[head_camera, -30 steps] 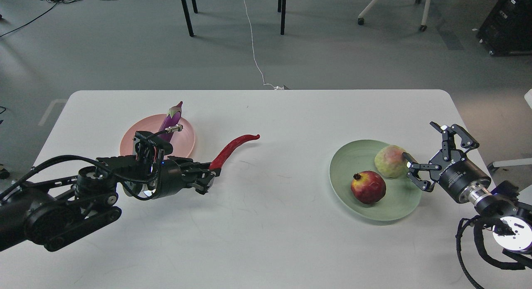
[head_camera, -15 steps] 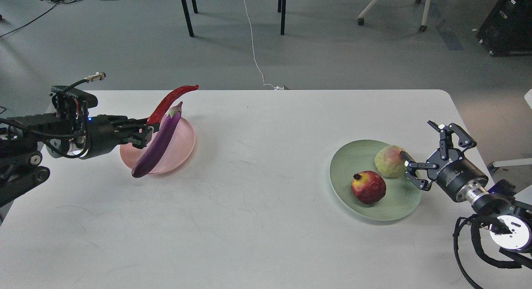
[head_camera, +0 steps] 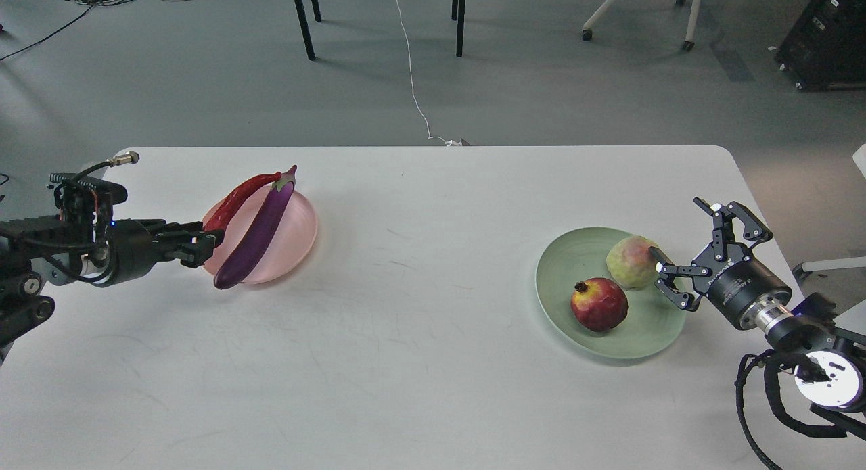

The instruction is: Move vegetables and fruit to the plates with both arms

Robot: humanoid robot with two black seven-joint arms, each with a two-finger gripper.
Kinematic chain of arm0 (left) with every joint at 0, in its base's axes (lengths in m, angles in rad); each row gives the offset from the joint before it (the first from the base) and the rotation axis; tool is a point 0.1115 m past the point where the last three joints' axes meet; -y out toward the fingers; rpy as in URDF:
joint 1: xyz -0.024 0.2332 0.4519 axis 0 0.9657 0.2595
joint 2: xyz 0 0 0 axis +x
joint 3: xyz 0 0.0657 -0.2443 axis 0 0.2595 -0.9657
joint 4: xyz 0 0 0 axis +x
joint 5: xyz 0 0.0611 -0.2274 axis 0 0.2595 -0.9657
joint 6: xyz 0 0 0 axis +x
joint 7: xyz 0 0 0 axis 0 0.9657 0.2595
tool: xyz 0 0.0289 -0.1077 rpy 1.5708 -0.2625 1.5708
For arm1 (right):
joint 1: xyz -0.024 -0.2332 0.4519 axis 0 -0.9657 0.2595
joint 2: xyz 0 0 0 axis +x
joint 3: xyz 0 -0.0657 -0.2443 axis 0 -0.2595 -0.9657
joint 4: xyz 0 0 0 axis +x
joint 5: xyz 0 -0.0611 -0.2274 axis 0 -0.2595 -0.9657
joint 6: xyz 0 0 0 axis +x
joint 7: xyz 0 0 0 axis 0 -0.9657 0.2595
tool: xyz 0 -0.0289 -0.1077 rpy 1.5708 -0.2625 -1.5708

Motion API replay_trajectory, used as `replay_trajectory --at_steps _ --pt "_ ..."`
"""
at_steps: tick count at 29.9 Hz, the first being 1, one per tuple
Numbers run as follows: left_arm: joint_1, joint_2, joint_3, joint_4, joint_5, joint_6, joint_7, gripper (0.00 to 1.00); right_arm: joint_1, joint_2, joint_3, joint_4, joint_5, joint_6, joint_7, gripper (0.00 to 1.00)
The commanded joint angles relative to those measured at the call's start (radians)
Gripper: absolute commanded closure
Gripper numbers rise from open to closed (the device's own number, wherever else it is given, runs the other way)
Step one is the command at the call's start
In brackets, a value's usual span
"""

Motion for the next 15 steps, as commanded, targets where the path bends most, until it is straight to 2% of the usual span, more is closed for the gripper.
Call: replay_trajectory --at_steps 1,4,8,11,15 --pt "-0.005 0.038 -0.036 -0.019 -0.031 -0.011 -0.002 0.02 0.002 0.000 0.000 0.000 -0.006 0.000 0.000 0.02" --pt "-0.010 0.051 -0.084 -0.048 -0.105 -0.009 -0.002 0.02 0.006 0.000 -0.002 -0.002 -0.023 0.000 0.000 0.02" --pt "-0.013 0.020 -0.222 -0.106 -0.331 0.002 -0.008 0.02 0.018 -0.004 -0.003 -0.003 -0.038 0.000 0.000 0.02" --pt "0.001 -0.087 -0.270 -0.125 -0.635 0.008 -0.007 0.02 0.049 0.002 0.000 -0.012 -0.040 0.000 0.000 0.02" --pt "0.024 -0.197 -0.280 -0.145 -1.005 0.106 -0.008 0.02 0.060 0.003 -0.002 -0.008 -0.041 0.000 0.000 0.02"
